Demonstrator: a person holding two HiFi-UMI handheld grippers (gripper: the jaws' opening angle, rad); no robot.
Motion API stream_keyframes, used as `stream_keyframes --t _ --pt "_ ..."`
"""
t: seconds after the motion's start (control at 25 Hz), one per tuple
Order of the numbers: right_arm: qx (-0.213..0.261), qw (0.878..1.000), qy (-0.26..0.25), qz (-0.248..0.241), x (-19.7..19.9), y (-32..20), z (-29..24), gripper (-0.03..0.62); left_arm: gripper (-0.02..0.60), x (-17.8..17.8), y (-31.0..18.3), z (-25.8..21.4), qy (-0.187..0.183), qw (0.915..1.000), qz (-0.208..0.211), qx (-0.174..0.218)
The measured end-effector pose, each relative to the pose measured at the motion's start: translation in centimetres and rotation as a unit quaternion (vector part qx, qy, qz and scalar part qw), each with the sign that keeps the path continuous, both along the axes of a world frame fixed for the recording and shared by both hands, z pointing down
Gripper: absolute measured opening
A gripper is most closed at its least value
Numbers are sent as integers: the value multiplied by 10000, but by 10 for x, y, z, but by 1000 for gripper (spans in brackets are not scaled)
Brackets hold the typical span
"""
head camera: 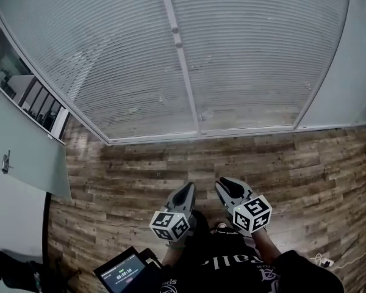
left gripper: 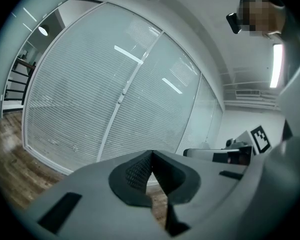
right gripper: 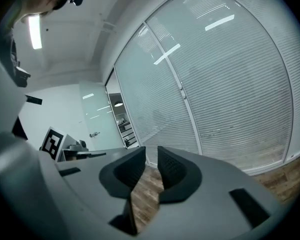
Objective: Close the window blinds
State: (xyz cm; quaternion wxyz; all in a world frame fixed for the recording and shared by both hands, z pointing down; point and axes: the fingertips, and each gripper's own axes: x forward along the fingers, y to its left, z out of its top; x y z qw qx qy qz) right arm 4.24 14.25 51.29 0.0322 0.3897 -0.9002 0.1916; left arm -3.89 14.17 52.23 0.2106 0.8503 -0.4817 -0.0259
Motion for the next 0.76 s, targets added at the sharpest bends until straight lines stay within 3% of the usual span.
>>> stream_keyframes --t 0.76 --pt "112 9998 28 -165 4 15 -7 83 5 -2 11 -3 -36 9996 -282 0"
